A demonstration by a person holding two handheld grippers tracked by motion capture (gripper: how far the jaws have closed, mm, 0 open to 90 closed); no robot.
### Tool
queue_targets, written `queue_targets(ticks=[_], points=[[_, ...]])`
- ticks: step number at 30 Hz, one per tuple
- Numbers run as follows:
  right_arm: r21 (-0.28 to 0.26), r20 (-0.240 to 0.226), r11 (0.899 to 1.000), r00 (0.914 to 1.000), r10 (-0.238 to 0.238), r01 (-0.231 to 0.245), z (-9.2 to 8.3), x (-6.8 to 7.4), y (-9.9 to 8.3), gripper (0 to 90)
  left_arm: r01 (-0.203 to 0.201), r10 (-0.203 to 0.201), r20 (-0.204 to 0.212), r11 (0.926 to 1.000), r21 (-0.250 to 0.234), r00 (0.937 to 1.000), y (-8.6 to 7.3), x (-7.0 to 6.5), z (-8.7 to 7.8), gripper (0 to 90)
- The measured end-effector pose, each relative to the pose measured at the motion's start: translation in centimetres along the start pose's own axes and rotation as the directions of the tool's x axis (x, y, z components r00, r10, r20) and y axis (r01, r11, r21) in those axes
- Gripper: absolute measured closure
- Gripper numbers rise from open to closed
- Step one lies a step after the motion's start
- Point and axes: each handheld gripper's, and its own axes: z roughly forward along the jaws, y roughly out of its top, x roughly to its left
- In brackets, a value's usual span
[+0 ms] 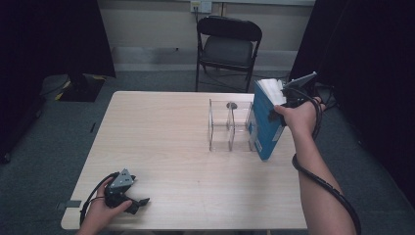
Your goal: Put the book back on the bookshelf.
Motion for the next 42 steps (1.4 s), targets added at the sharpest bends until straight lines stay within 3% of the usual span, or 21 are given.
queue_targets(ticks=[12, 16, 20, 40, 42], points=[[-0.017, -0.022, 1.0, 0.9997, 0.004, -0.004, -0.5, 0.2, -0.5, 19.7, -0.001, 0.001, 0.0, 1.0, 0.0, 1.0, 0.0, 0.0, 0.0, 0.0], [-0.008, -0.049, 1.0, 0.9987, 0.016, -0.016, -0.3, 0.2, -0.9, 18.1, 0.0, 0.0, 0.001, 1.0, 0.0, 1.0, 0.0, 0.0, 0.0, 0.0], [0.0, -0.045, 1.0, 0.9989, 0.012, -0.012, -0.2, 0.1, -1.4, 18.2, 0.0, 0.0, 0.001, 1.0, 0.0, 1.0, 0.0, 0.0, 0.0, 0.0], [0.051, -0.051, 0.995, 0.9954, -0.081, 0.084, -0.1, -0.5, -3.4, 18.4, -0.001, 0.001, 0.001, 1.0, 0.0, 1.0, 0.0, 0.0, 0.0, 0.0], [0.044, -0.074, 0.995, 0.9939, -0.082, 0.085, 0.0, -0.4, -3.7, 18.0, 0.0, 0.0, 0.001, 1.0, -0.001, 1.0, 0.0, 0.0, 0.0, 0.0]])
